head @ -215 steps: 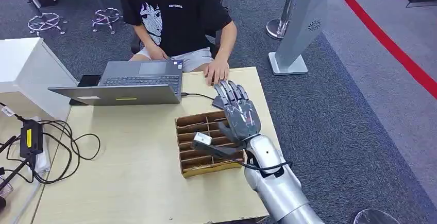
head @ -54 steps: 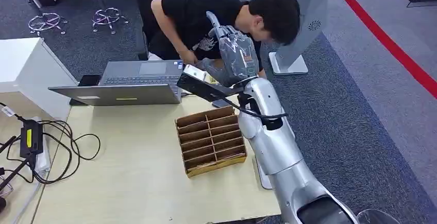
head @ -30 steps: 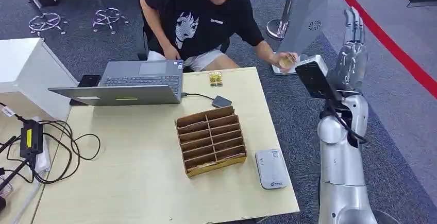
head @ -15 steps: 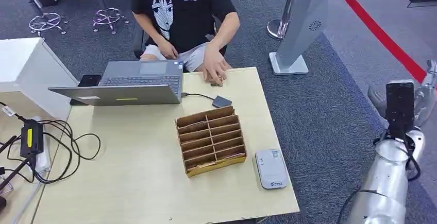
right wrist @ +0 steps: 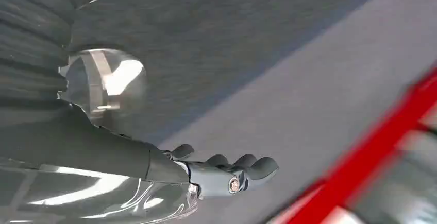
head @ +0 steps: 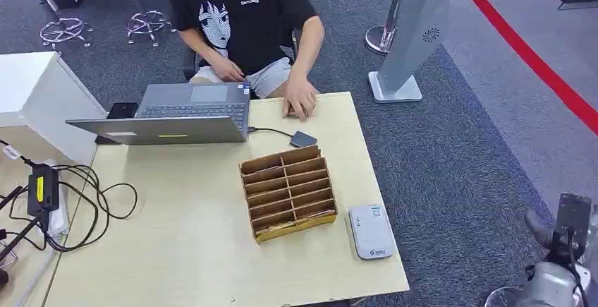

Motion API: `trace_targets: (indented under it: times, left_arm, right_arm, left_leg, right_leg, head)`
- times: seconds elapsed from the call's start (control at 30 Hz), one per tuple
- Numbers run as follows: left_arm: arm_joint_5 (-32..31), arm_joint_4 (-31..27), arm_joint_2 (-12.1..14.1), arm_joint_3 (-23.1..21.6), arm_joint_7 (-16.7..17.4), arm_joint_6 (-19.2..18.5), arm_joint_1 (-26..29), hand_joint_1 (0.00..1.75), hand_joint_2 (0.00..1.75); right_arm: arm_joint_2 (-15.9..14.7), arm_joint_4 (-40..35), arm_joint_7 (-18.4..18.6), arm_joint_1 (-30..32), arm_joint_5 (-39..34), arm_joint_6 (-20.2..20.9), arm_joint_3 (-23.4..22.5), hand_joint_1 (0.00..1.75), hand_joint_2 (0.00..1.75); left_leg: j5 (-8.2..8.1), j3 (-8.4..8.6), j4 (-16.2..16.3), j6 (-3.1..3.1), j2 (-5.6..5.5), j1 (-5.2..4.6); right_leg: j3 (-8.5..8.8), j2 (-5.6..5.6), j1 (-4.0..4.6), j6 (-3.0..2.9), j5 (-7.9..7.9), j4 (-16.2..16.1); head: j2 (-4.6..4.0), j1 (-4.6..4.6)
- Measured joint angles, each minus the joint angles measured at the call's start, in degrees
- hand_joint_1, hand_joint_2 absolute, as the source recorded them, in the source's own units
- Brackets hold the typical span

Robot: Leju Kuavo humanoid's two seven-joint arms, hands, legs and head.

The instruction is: Pass the card to the sensor for recognition and then transmit it.

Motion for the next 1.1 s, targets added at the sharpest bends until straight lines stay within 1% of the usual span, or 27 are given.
trace_targets:
  times: [0.03,0.07,0.1,0.13,0.2,0.23,0.27,0.3,0.33,0.4,0.43,0.47,0.57,0.63,0.7,0.83,0.93,0.97,1.03,1.1]
  left_arm:
    - [0.0,0.0,0.0,0.0,0.0,0.0,0.0,0.0,1.75]
    - [0.0,0.0,0.0,0.0,0.2,-0.1,0.0,0.0,1.75]
    - [0.0,0.0,0.0,0.0,0.2,-0.1,0.0,0.0,1.75]
    - [0.0,0.0,0.0,0.0,0.2,-0.1,0.0,0.0,1.75]
    - [0.0,0.0,0.0,-0.2,0.3,-0.1,0.0,0.0,1.75]
    - [0.0,0.0,0.0,-0.4,0.2,-0.2,-0.1,0.0,1.75]
    - [0.0,0.0,0.0,-0.8,0.2,-0.2,-0.1,0.0,1.75]
    - [0.0,0.0,0.0,-1.1,0.2,-0.2,-0.2,0.0,1.75]
    - [0.0,0.0,0.1,-1.3,0.0,-0.2,-0.2,0.0,1.75]
    - [0.0,0.0,0.2,-1.9,-0.5,-0.3,-0.3,0.0,1.75]
    - [0.0,0.0,0.2,-2.3,-0.7,-0.3,-0.4,0.0,1.75]
    - [0.0,0.0,0.3,-2.6,-0.9,-0.3,-0.4,0.0,1.75]
    - [0.0,0.0,0.3,-3.7,-1.2,-0.5,-0.6,0.0,1.75]
    - [0.0,0.0,0.4,-4.4,-1.4,-0.5,-0.7,0.0,1.75]
    - [0.0,0.0,0.4,-5.1,-1.6,-0.5,-0.8,0.0,1.75]
    - [0.0,0.0,0.5,-5.9,-1.6,-0.7,-1.0,0.0,1.75]
    - [0.0,0.0,0.6,-6.7,-1.6,-0.8,-1.1,0.0,1.75]
    - [0.0,0.0,0.6,-6.8,-1.6,-0.9,-1.2,0.0,1.75]
    - [0.0,0.0,0.6,-7.1,-1.5,-1.0,-1.3,0.0,1.75]
    - [0.0,0.0,0.7,-7.6,-1.5,-1.1,-1.4,0.0,1.75]
  right_arm:
    - [-0.3,1.6,1.1,0.8,0.6,-1.1,-0.7,0.0,1.75]
    - [-0.5,4.1,3.1,1.7,1.3,-2.4,-1.5,0.0,1.75]
    - [-0.8,6.0,4.3,2.4,1.8,-3.1,-2.2,0.0,1.75]
    - [-0.9,7.6,5.3,3.2,2.1,-3.2,-2.8,0.0,1.75]
    - [-1.1,10.6,8.2,4.5,1.4,-1.3,-4.0,0.0,1.75]
    - [-1.1,11.9,9.2,5.1,-0.6,1.3,-4.9,0.0,1.75]
    - [-1.1,13.2,10.0,5.7,-4.6,6.7,-6.5,0.0,1.75]
    - [-1.0,14.2,10.3,6.4,-7.3,11.1,-8.3,0.0,1.75]
    - [-0.7,15.4,11.2,7.0,-9.2,14.3,-10.1,0.0,1.75]
    - [0.0,17.5,14.6,8.1,-12.3,18.8,-13.0,0.0,1.75]
    - [0.6,18.5,16.3,8.5,-12.8,19.7,-14.6,0.0,1.75]
    - [1.3,19.2,18.8,8.8,-12.5,20.1,-15.7,0.0,1.75]
    - [3.5,21.3,26.8,9.8,-8.7,21.7,-16.6,0.0,1.75]
    - [4.7,22.1,30.6,10.3,-3.2,22.7,-15.5,0.0,1.75]
    - [5.5,22.6,32.1,10.7,1.2,22.9,-13.4,0.0,1.75]
    - [6.5,23.0,33.5,11.1,7.6,21.6,-9.2,0.0,1.75]
    - [7.0,23.2,34.4,11.6,15.0,21.3,-4.0,0.0,1.75]
    - [7.1,23.3,34.3,11.7,17.3,21.5,-2.3,0.0,1.75]
    - [7.6,23.4,33.3,12.0,21.6,23.5,2.1,0.0,1.75]
    - [8.1,23.5,32.9,12.1,22.9,24.5,5.1,0.0,1.75]
  left_leg:
    - [-0.01,0.01,0.0,-0.01,0.0,0.0]
    - [-0.02,0.01,0.0,-0.02,0.01,0.0]
    - [-0.02,0.0,0.0,-0.02,0.01,0.01]
    - [-0.02,0.01,0.0,-0.02,0.01,0.0]
    - [-0.02,0.03,-0.1,-0.02,0.04,0.0]
    - [-0.02,0.06,-0.1,-0.02,0.04,0.0]
    - [-0.02,0.06,-0.1,-0.02,0.03,0.01]
    - [-0.02,0.04,-0.1,-0.02,0.0,0.0]
    - [-0.02,0.03,-0.1,-0.02,0.01,0.0]
    - [-0.02,0.03,-0.1,-0.03,0.02,0.02]
    - [-0.02,0.04,-0.1,-0.03,0.03,0.03]
    - [-0.02,0.05,-0.1,-0.03,0.05,0.04]
    - [-0.01,0.07,-0.2,-0.04,0.05,0.03]
    - [-0.01,0.09,-0.2,-0.04,0.08,0.02]
    - [0.0,0.08,-0.2,-0.04,0.07,0.01]
    - [0.0,0.09,-0.2,-0.04,0.09,0.01]
    - [0.0,0.08,-0.2,-0.04,0.08,-0.02]
    - [0.0,0.08,-0.2,-0.04,0.08,-0.02]
    - [0.0,0.08,-0.2,-0.04,0.08,-0.02]
    - [0.0,0.09,-0.2,-0.04,0.08,-0.02]
  right_leg:
    - [0.0,0.0,0.0,-0.02,-0.01,0.0]
    - [0.0,0.01,0.01,-0.05,-0.04,0.0]
    - [0.0,0.01,0.01,-0.05,-0.04,0.0]
    - [0.0,0.01,-0.01,-0.05,-0.04,0.0]
    - [-0.01,0.03,-0.01,-0.05,-0.04,0.0]
    - [-0.01,0.03,0.0,-0.05,-0.04,0.0]
    - [0.0,0.01,0.01,-0.05,-0.04,0.0]
    - [0.0,-0.01,0.0,-0.05,-0.05,0.0]
    - [0.0,-0.01,-0.01,-0.05,-0.05,0.0]
    - [0.0,0.0,0.01,-0.06,-0.05,0.0]
    - [0.0,0.01,0.01,-0.06,-0.05,0.0]
    - [0.0,0.03,0.02,-0.06,-0.05,0.0]
    - [0.0,0.04,0.02,-0.06,-0.05,0.0]
    - [0.0,0.04,0.01,-0.06,-0.05,0.0]
    - [0.0,0.03,0.0,-0.06,-0.05,0.0]
    - [0.02,0.06,-0.01,-0.06,-0.05,0.0]
    - [0.02,0.05,-0.04,-0.06,-0.05,0.0]
    - [0.02,0.05,-0.04,-0.06,-0.05,0.0]
    - [0.02,0.05,-0.04,-0.06,-0.05,0.0]
    - [0.02,0.05,-0.04,-0.06,-0.05,0.0]
  head:
    - [0.0,0.0]
    - [0.0,-0.02]
    - [0.0,0.02]
    - [0.0,-0.02]
    - [0.0,-0.02]
    - [0.0,-0.02]
    - [0.0,0.0]
    - [0.0,0.02]
    - [0.0,-0.02]
    - [0.0,0.0]
    - [0.0,0.0]
    - [0.0,-0.02]
    - [0.0,0.0]
    - [0.0,0.0]
    - [0.0,0.0]
    - [0.0,0.0]
    - [0.0,-0.02]
    - [0.0,0.0]
    - [0.0,0.0]
    - [0.0,0.0]
